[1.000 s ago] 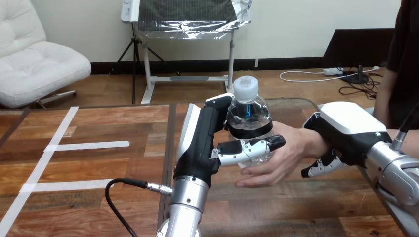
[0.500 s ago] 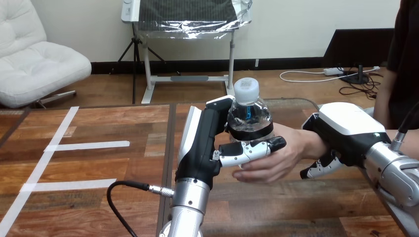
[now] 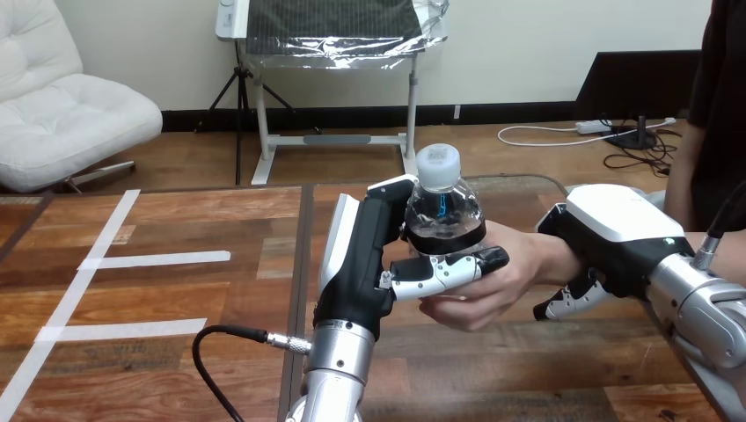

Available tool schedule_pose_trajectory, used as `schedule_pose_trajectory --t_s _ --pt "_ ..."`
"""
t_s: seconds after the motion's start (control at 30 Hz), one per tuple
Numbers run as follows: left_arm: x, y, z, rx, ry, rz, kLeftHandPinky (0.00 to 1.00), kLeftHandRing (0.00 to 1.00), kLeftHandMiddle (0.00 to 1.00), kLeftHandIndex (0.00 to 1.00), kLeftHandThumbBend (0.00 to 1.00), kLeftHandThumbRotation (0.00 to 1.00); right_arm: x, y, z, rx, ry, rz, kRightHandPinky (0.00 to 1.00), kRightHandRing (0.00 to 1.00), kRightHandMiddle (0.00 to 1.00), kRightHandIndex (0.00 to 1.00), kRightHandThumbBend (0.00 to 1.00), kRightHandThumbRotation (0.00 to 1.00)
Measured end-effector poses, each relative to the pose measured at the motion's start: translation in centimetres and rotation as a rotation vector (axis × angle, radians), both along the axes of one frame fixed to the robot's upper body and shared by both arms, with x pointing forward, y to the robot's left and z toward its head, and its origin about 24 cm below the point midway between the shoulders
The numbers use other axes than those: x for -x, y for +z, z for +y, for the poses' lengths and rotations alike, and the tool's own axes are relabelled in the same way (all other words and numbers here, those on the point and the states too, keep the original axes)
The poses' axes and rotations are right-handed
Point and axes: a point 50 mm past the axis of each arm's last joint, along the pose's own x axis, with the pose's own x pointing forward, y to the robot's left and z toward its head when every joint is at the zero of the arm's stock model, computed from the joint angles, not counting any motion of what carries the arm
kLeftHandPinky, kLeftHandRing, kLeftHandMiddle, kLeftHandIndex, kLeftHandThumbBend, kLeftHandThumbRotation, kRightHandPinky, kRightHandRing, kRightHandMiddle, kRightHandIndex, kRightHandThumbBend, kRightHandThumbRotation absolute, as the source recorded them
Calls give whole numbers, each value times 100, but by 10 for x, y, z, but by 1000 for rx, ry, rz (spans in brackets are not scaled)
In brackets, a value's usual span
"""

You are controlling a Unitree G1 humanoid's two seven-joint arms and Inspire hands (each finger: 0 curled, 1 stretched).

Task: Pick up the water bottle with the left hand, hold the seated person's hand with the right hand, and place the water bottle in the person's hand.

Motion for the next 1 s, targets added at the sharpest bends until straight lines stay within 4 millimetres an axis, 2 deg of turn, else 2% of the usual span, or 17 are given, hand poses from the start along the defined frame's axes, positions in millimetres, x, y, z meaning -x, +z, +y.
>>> schedule_pose_trajectory --t_s 1.0 --pt "0 0 -1 15 -5 7 35 39 42 44 71 0 0 0 0 -4 1 0 13 20 28 31 75 0"
